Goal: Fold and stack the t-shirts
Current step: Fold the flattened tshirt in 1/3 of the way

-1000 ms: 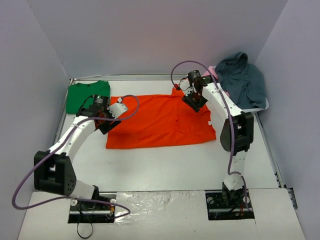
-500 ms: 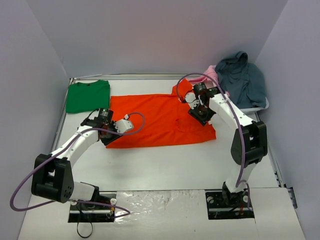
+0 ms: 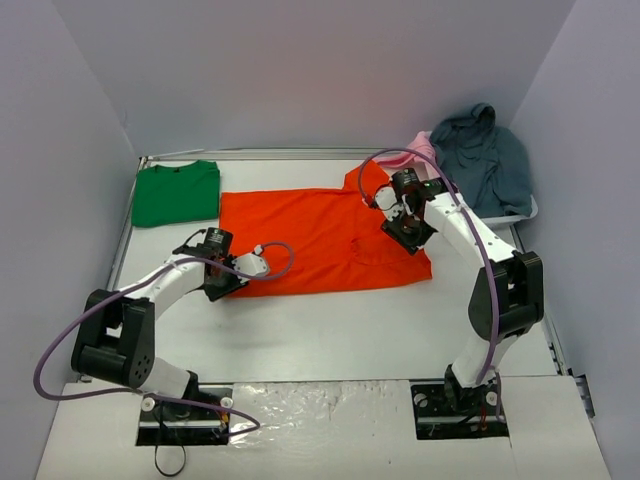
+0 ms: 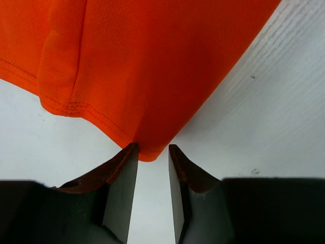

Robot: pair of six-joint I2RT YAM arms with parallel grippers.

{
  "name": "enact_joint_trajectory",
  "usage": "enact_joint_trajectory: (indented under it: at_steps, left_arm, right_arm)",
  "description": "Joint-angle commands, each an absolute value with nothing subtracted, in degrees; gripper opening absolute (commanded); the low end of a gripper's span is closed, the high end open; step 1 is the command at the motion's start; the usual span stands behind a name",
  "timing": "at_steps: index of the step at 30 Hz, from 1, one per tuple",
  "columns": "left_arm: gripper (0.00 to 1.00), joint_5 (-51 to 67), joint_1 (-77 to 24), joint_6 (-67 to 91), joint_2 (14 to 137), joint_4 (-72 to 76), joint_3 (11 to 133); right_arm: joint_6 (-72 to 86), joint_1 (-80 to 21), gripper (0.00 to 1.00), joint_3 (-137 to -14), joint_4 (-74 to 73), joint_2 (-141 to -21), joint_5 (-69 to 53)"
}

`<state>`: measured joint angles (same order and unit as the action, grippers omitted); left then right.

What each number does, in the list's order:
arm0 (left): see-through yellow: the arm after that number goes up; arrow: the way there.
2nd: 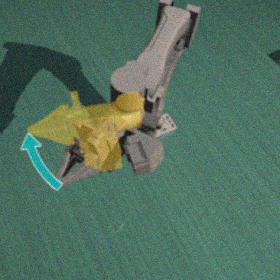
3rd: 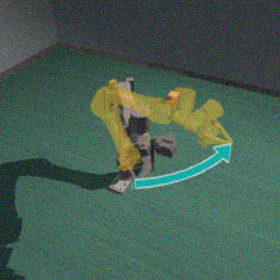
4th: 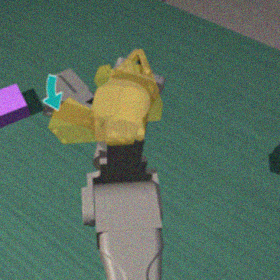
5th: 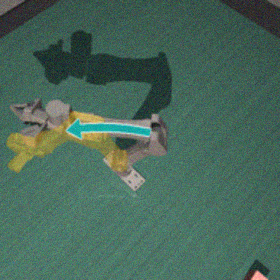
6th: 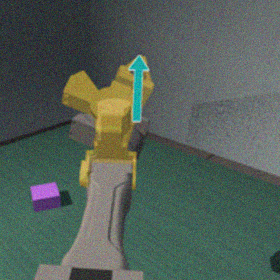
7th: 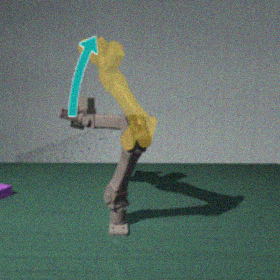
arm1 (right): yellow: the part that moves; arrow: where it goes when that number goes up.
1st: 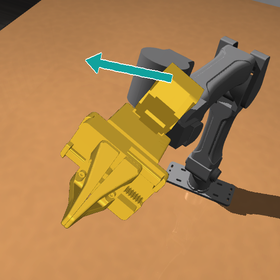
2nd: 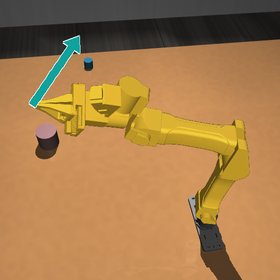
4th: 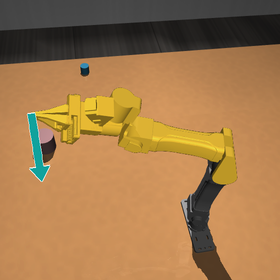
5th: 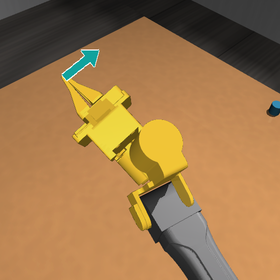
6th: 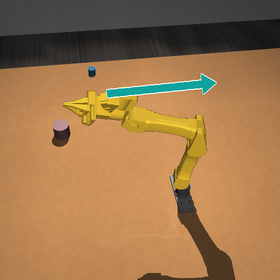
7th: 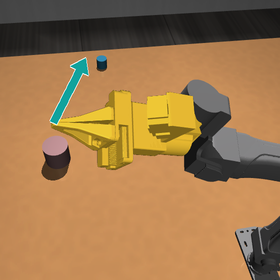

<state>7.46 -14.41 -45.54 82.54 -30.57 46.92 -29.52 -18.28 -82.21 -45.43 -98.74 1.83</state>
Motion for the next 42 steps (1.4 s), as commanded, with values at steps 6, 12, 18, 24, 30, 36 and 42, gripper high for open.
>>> enact_joint_trajectory:
  at_steps: [6, 12, 18, 24, 30, 36, 42]
  left_arm:
    - [0.30, 5.6, -14.7, -47.2, 88.1, -25.0, 46.1]
    - [0.03, 5.5, -14.6, -47.1, 89.1, -24.3, 46.1]
    - [0.02, 5.5, -14.6, -47.5, 87.8, -25.9, 46.3]
    - [0.02, 4.9, -14.6, -47.3, 87.0, -27.2, 46.8]
    - [0.02, 4.7, -14.6, -46.1, 86.7, -28.0, 47.9]
    - [0.02, 4.7, -14.6, -44.6, 86.2, -28.5, 48.4]
    - [0.02, 3.9, -14.6, -43.9, 86.0, -28.7, 49.0]
  right_arm:
    - [-28.0, -17.8, 0.38, -82.7, -48.5, -98.9, 4.4]
    - [-28.3, -17.6, 0.39, -81.8, -50.0, -98.4, 4.7]
    - [-31.5, -17.4, 0.40, -80.8, -57.3, -95.8, -2.8]
    - [-34.1, -17.4, 0.41, -75.5, -59.7, -93.8, -4.2]
    - [-36.4, -16.5, 0.41, -70.9, -56.4, -96.8, -1.9]
    - [-38.1, -13.7, 0.41, -72.8, -53.3, -103.2, -2.2]
    - [-39.5, -11.9, 0.41, -75.2, -51.9, -109.4, -2.4]
